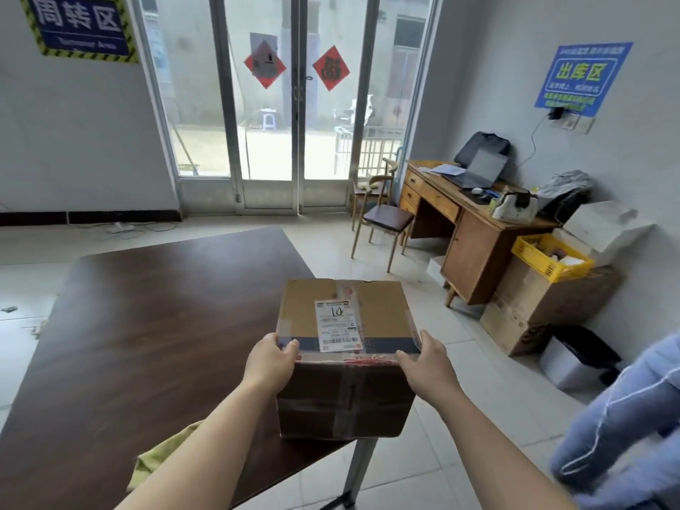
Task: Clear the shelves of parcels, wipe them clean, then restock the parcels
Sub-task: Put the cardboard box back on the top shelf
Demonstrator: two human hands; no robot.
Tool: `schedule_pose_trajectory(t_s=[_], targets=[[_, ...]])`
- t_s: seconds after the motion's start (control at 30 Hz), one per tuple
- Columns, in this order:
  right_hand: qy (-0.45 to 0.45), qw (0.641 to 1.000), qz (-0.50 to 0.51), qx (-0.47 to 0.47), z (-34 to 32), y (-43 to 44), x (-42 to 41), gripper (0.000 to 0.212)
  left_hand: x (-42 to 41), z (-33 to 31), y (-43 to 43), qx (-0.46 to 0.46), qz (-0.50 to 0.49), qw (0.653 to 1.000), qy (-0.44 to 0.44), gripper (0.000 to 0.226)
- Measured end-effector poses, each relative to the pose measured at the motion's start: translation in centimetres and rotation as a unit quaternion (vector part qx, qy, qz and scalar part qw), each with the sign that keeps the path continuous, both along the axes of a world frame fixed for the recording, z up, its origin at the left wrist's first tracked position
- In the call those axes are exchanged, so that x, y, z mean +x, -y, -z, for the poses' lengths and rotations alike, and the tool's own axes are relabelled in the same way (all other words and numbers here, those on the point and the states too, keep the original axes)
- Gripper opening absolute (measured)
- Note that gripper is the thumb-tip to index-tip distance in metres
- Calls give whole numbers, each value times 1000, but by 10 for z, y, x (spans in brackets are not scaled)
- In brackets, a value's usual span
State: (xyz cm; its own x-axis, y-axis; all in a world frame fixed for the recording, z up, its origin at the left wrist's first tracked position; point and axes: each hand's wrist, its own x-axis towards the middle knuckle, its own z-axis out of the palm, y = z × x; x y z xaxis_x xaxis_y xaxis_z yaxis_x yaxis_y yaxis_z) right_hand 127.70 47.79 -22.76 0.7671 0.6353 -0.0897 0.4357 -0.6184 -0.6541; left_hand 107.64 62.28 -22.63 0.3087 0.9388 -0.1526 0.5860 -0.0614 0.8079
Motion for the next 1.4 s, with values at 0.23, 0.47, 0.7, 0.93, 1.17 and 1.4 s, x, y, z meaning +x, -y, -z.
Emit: schedule_pose_trajectory(t_s=[0.23,0.47,0.7,0.93,1.17,1.4], targets=[[-68,997,12,27,23,0,3,71,14,29,-16,-48,-3,999,-4,33],[-100,992,27,69,29,-5,4,64,16,36,-19,-49,1,998,40,36],[-90,992,28,79,23,-10,1,63,13,36,-25,-56,11,998,33,40],[-45,992,27,112,-9,-28,-9,62,1,19,-28,-40,-33,996,73,42],[-20,985,-9,170,-46,-56,-39,61,-30,-15,-38,24,-95,989,109,39],[-29,971,-89,220,-82,-89,-94,60,-98,-54,-42,112,-177,970,124,22]])
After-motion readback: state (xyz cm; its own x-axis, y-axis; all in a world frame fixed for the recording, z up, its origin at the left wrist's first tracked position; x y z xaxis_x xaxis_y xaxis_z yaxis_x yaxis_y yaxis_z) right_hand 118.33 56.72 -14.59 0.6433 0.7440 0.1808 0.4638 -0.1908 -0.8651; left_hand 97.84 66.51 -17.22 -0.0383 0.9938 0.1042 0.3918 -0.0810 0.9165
